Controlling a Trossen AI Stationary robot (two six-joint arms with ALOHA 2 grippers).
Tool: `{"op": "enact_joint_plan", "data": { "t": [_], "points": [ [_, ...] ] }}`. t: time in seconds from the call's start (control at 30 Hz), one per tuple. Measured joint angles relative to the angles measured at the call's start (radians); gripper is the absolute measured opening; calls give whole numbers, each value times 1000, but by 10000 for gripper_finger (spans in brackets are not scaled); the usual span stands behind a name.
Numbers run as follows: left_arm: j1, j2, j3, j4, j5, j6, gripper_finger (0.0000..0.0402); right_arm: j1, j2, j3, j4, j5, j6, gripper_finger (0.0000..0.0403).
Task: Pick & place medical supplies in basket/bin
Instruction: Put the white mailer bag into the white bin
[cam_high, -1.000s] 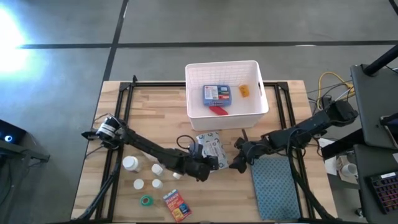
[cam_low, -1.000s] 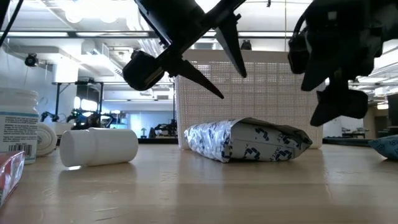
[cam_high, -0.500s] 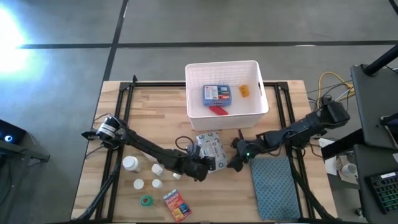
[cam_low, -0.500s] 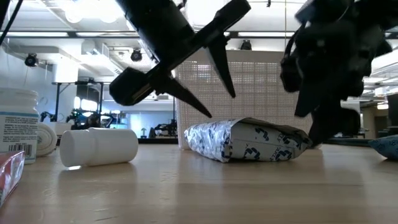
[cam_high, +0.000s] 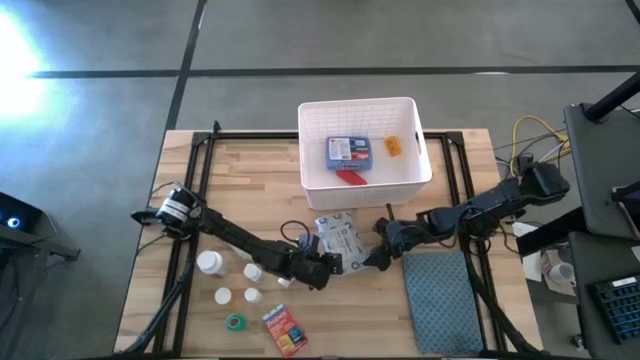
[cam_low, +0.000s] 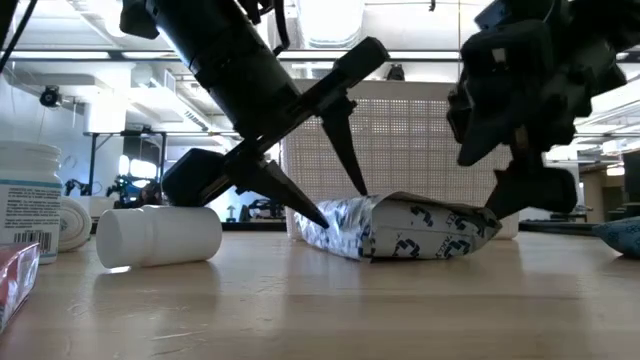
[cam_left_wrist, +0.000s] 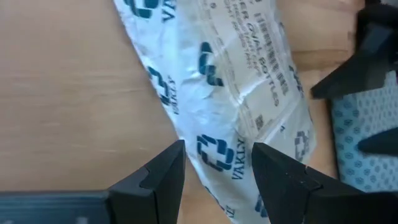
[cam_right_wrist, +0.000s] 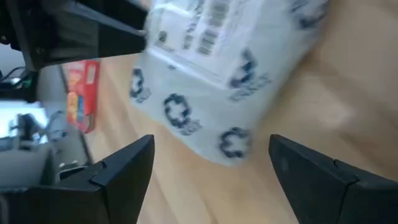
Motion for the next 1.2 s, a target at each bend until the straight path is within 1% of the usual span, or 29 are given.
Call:
{"op": "enact_joint_plan", "data": {
  "t": [0.07, 0.13, 0.2, 0.27, 0.37, 0.5, 0.67, 0.83, 1.1, 1.2],
  "points": [
    [1, 0, -3, -5, -4, 0, 166, 0, -46, -11, -57, 66, -3, 308],
    [1, 0, 1, -4, -17, 0, 166, -16, -73, -30, -73, 124, -15, 310],
    [1, 0, 13, -4, -35, 5, 166, -57, -74, -51, -66, 130, -18, 310],
    [3, 0, 19, 1, -50, 11, 166, -94, -56, -71, 3, 107, -16, 310],
    [8, 0, 18, -1, -68, 12, 166, -118, -9, -91, 148, 54, -16, 309],
    [17, 0, 5, -1, -69, 14, 166, -134, 76, -89, 234, 46, -17, 308],
    [33, 0, -20, -3, -65, 14, 166, -132, 171, -65, 293, 13, -44, 310],
    [36, 0, -44, 10, -60, 6, 166, -132, 225, -43, 360, 11, -54, 307],
    [36, -3, -68, 5, -45, 4, 166, -132, 218, 8, 364, 6, -99, 308],
    [36, -3, -71, -4, -41, 4, 166, -133, 211, 33, 354, -22, -104, 305]
  ]
}}
